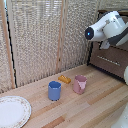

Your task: Kindly get your arm to the topmost drawer handle. Get a good grip on it, then softly pull to open it.

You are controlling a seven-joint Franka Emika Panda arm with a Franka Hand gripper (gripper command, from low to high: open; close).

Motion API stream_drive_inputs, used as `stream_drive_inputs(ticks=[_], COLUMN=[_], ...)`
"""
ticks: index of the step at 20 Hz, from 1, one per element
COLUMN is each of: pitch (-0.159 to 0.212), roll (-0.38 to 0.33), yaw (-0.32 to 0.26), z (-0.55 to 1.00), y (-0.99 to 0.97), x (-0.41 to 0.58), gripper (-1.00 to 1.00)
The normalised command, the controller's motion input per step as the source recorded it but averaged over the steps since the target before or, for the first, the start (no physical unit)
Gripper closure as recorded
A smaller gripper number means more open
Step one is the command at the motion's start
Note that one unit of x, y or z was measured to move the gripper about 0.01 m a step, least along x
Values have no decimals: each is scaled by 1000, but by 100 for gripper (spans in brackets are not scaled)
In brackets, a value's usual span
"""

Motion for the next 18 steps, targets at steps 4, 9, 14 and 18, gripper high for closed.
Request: stream_drive_inputs(ticks=[4, 9, 14, 18], pitch=[65, 54, 12, 11], roll=[7, 7, -1, -1], yaw=[-24, -38, -21, -21], z=[0, 0, 0, 491], y=[928, 885, 239, -24], x=[286, 357, 208, 39], gripper=[100, 100, -100, -100])
